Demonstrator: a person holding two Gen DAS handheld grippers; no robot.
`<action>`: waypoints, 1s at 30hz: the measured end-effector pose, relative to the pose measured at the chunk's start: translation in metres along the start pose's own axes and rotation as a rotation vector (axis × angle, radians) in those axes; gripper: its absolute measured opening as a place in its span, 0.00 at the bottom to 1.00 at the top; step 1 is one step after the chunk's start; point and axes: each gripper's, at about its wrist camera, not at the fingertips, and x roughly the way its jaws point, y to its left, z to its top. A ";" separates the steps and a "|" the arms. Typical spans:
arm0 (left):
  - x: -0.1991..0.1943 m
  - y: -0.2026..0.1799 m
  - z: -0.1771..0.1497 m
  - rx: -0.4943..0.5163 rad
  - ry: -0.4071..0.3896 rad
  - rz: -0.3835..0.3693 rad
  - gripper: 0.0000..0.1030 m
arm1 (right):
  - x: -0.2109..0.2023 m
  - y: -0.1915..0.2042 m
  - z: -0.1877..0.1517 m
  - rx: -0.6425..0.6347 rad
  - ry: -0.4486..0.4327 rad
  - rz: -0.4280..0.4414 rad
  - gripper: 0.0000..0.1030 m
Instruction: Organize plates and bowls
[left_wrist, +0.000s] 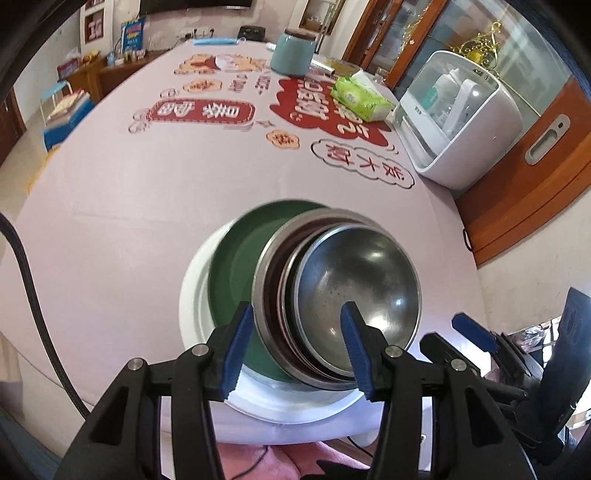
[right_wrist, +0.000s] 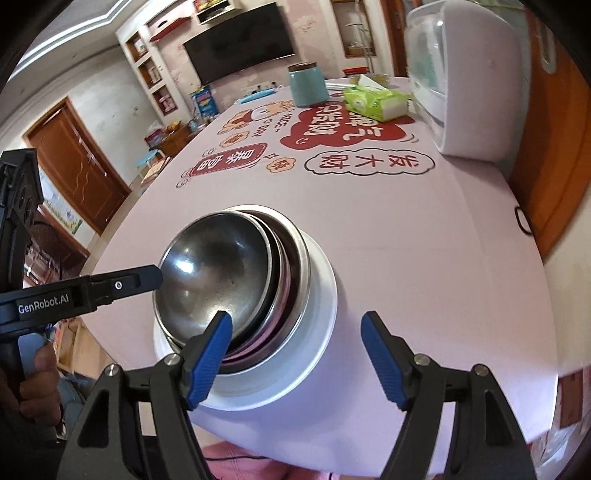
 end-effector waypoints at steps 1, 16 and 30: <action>-0.004 -0.001 0.001 0.007 -0.009 0.003 0.51 | -0.002 0.000 -0.001 0.020 0.001 0.004 0.76; -0.081 0.007 0.018 0.112 -0.121 -0.021 0.76 | -0.069 0.032 -0.001 0.124 0.006 -0.133 0.92; -0.135 0.006 -0.001 0.192 -0.216 0.039 0.99 | -0.117 0.103 0.001 0.069 -0.131 -0.192 1.00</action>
